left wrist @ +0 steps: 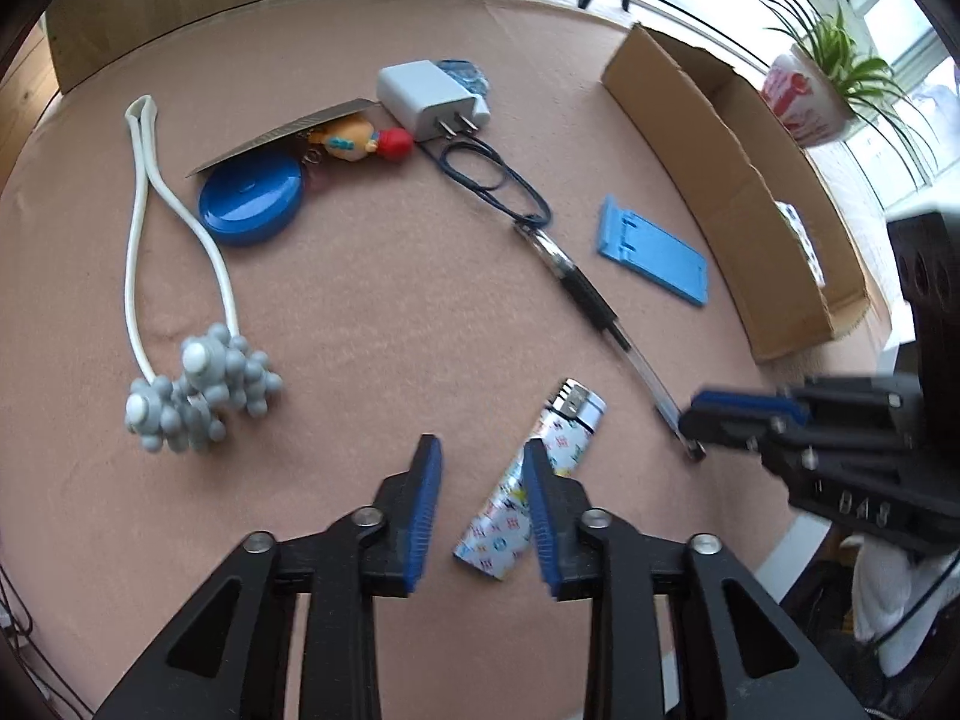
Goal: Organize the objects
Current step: 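Grasp the LV-print lighter with the left gripper while the right grasps the black cable loop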
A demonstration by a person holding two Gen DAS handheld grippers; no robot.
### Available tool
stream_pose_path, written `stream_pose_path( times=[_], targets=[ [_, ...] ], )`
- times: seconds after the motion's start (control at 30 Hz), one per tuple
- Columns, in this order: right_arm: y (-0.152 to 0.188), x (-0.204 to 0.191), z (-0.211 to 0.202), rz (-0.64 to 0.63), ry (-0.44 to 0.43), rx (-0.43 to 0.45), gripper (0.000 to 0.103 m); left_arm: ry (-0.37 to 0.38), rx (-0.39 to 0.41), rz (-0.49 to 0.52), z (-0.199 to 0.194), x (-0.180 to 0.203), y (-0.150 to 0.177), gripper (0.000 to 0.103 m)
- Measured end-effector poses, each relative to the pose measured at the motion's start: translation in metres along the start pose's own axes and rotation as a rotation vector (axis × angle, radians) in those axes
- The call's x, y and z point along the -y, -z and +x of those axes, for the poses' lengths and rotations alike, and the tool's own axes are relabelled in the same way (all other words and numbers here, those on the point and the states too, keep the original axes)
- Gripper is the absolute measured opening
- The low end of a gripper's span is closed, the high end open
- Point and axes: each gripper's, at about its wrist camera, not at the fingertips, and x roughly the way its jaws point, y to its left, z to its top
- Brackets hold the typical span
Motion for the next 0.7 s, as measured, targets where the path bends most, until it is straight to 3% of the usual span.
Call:
stream_pose_path(
  times=[0.07, 0.17, 0.23, 0.27, 0.43, 0.57, 0.7],
  targets=[
    [-0.005, 0.001, -0.001, 0.016, -0.006, 0.017, 0.018, 0.0, 0.002, 0.024, -0.006, 0.007, 0.01, 0.049],
    [-0.014, -0.005, -0.001, 0.008, -0.011, 0.027, 0.018, -0.032, 0.005, 0.08, 0.0, 0.024, 0.014, 0.049],
    [-0.023, -0.01, 0.0, 0.011, -0.037, 0.04, 0.019, -0.077, -0.002, 0.096, 0.004, 0.03, 0.017, 0.047],
    [-0.027, -0.012, 0.001, 0.014, -0.037, 0.043, 0.019, -0.09, 0.018, 0.097, 0.003, 0.032, 0.017, 0.04],
    [-0.042, -0.017, 0.009, -0.016, -0.02, 0.03, 0.019, -0.092, 0.041, 0.008, 0.001, 0.024, 0.011, 0.026],
    [-0.054, -0.016, 0.016, -0.009, -0.018, 0.025, 0.019, -0.072, 0.069, -0.087, -0.002, 0.011, 0.006, 0.025],
    [-0.073, -0.016, 0.018, 0.03, -0.032, 0.041, 0.019, -0.067, 0.075, -0.102, -0.002, 0.009, 0.005, 0.025]
  ],
)
